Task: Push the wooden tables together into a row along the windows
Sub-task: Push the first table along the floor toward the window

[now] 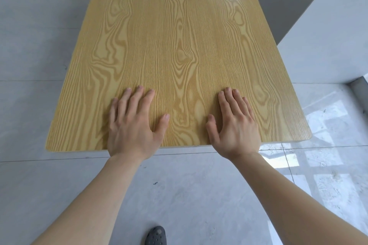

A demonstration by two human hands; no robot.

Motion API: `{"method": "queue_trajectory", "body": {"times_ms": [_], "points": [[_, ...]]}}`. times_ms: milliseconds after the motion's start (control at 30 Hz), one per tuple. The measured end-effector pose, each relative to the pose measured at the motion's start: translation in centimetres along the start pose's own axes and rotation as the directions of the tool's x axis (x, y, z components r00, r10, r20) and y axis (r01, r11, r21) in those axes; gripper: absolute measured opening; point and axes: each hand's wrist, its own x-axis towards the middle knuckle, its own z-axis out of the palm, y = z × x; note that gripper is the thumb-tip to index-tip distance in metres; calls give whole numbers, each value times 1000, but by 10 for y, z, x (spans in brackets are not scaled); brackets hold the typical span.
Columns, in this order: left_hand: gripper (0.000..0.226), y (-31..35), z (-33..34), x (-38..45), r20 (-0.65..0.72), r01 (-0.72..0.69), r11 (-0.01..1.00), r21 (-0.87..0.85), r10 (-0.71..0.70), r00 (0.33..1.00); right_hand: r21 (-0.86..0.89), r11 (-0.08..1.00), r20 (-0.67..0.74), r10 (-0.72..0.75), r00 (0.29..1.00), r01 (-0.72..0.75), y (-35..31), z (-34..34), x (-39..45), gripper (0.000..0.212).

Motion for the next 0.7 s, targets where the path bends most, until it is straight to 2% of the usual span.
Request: {"method": "queue_trajectory", "body": {"times_ms": [367, 700], "points": [[72, -3, 9, 54, -22, -4, 1000, 1, 4, 1000, -23, 1000, -20, -8, 1000, 8, 5, 19, 52, 69], [73, -5, 8, 58, -9, -6, 1000, 10, 6, 1000, -26, 1000, -12, -8, 1000, 8, 1, 19, 54, 69]]}}
